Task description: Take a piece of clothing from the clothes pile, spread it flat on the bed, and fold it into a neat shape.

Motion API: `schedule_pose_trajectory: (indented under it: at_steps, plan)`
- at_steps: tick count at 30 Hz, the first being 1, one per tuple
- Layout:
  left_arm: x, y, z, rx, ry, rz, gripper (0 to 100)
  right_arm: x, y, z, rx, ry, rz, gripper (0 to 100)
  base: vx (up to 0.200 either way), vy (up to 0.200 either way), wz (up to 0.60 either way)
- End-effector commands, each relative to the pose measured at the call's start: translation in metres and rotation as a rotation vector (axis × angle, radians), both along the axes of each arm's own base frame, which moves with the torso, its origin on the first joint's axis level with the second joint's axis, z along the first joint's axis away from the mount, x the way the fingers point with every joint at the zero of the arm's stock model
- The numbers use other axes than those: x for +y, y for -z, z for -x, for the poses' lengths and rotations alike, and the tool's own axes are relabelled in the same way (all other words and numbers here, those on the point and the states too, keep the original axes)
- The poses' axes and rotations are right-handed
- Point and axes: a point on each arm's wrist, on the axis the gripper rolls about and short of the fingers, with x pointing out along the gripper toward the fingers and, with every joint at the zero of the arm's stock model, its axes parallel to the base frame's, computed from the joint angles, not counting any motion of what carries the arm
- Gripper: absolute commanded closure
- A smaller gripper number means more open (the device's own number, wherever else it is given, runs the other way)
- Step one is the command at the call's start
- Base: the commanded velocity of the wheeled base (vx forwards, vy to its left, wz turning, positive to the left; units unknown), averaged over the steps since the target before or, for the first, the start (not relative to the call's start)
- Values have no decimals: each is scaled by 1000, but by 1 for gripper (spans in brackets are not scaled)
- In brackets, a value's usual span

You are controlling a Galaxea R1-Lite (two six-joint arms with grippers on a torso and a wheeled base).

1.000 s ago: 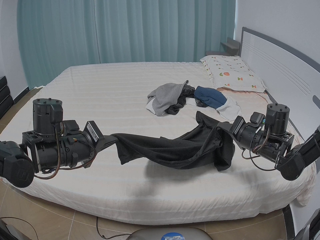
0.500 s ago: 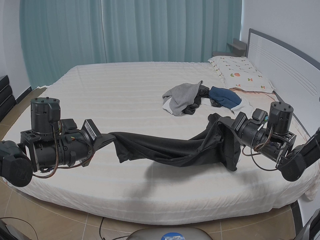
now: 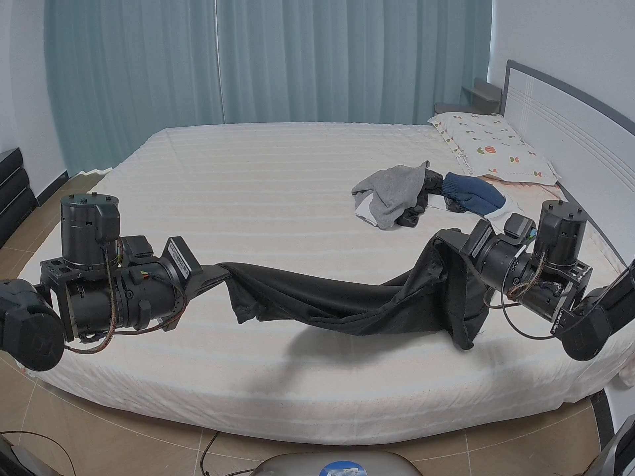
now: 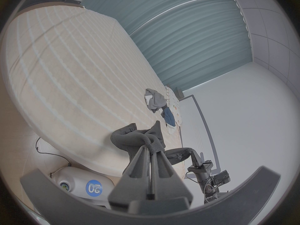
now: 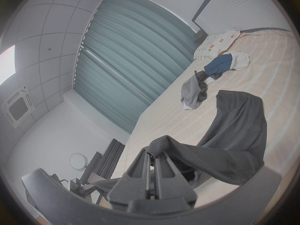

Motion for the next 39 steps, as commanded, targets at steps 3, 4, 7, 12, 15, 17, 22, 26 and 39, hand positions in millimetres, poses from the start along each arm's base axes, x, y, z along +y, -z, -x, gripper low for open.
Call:
schedule_pose_trajectory:
  at_steps: [3, 4, 7, 12, 15, 17, 22, 26, 39]
  plan:
    - [0, 1, 0, 2, 0, -1, 100, -1, -5, 3, -15, -6, -5, 100, 0, 200, 0]
    - [0, 1, 0, 3, 0, -1, 100, -1, -6, 4, -16, -8, -6, 100, 0, 200, 0]
    - [0, 1, 0, 5, 0, -2, 100, -2, -7, 5, -19, -8, -7, 100, 0, 200, 0]
    - [0, 1, 0, 2, -1, -3, 100, -2, -6, 5, -18, -9, -7, 100, 0, 200, 0]
    - [0, 1, 0, 2, -1, -3, 100, -2, -6, 5, -18, -9, -7, 100, 0, 200, 0]
    - [0, 1, 0, 2, -1, -3, 100, -2, -5, 4, -13, -8, -5, 100, 0, 200, 0]
    - [-1, 1, 0, 4, 1, -3, 100, -3, -4, 3, -11, -5, -6, 100, 0, 200, 0]
    - [0, 0, 0, -1, 1, -3, 100, -2, -7, 5, -20, -9, -10, 100, 0, 50, 0]
    - [0, 0, 1, 0, 3, -3, 100, -2, -8, 6, -20, -11, -10, 100, 0, 0, 0]
